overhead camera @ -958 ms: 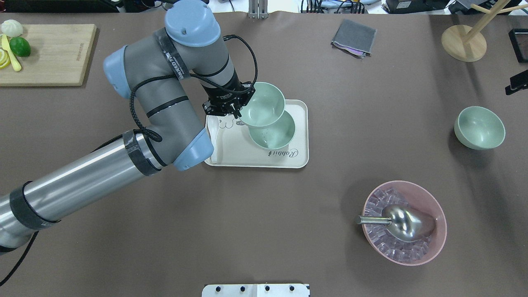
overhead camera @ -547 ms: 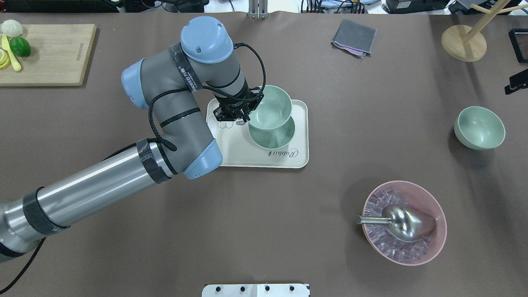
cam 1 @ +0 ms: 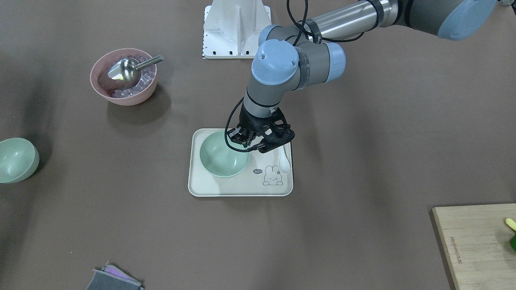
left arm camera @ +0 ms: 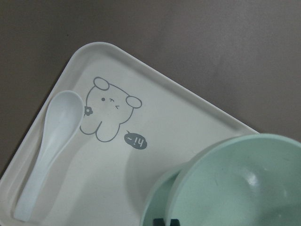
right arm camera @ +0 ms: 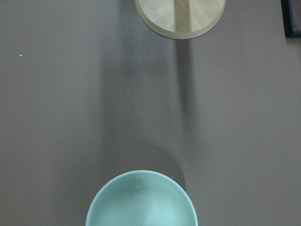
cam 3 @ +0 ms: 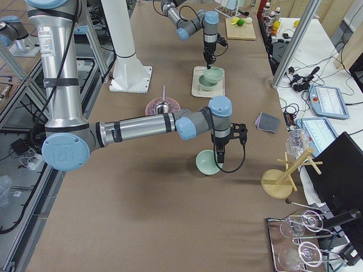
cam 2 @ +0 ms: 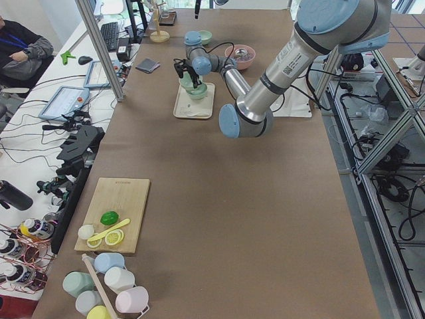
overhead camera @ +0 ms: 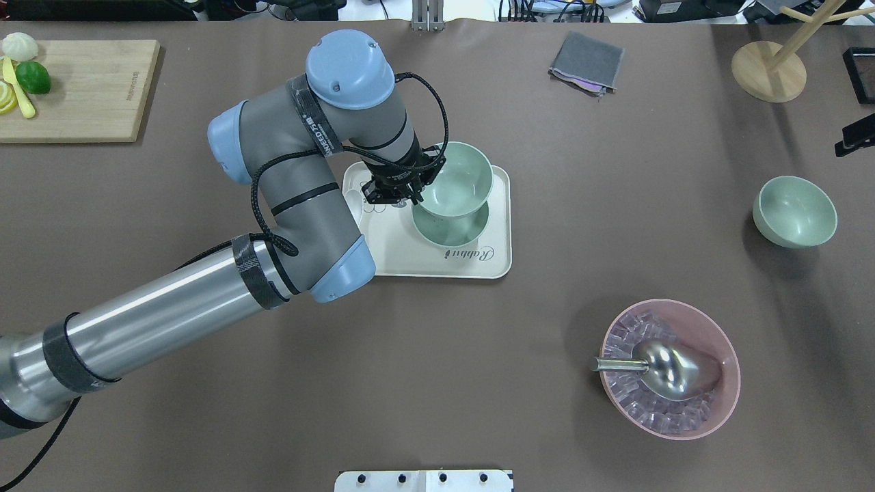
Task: Stack green bowls together
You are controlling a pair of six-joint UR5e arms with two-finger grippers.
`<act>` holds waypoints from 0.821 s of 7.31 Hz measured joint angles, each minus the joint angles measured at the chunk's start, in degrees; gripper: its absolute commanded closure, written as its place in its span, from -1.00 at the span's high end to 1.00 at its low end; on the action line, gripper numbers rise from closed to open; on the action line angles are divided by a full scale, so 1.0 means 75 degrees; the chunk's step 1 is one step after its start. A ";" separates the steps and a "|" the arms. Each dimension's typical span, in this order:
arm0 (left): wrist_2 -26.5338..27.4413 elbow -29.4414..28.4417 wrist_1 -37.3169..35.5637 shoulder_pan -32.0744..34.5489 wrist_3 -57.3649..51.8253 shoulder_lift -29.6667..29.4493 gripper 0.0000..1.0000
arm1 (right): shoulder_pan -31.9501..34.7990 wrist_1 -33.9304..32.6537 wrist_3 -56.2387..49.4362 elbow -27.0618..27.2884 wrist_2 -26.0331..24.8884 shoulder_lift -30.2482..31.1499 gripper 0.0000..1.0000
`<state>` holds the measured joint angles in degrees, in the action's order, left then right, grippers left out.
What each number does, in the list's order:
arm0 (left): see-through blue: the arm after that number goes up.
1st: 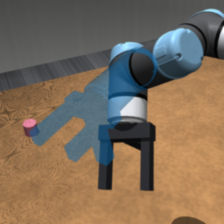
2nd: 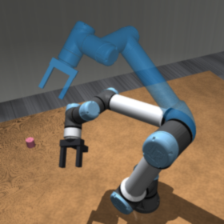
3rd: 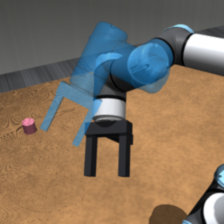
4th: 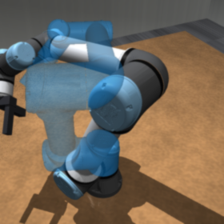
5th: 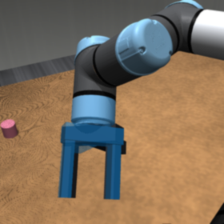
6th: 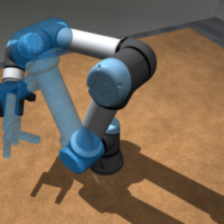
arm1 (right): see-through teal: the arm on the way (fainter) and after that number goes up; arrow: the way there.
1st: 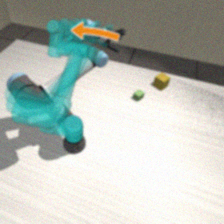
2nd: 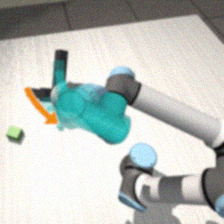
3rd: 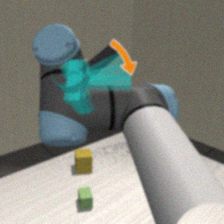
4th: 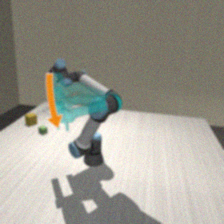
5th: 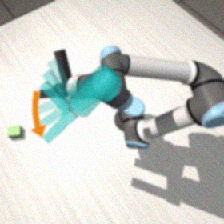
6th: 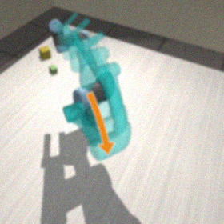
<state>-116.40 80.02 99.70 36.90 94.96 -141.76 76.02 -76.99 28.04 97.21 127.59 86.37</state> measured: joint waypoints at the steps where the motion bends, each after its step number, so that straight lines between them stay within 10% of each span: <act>1: 0.0003 -0.0017 -0.0003 -0.0051 -0.0005 0.0012 -1.00 | -0.0005 0.0000 0.0000 -0.0004 -0.0005 -0.0005 1.00; 6: 0.0009 -0.0163 0.0007 -0.0188 -0.0039 0.0061 -1.00 | -0.0011 -0.0014 0.0000 -0.0033 0.0023 -0.0068 1.00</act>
<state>-116.33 78.80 99.75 35.50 94.67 -141.31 75.94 -77.10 28.04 96.96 127.77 85.86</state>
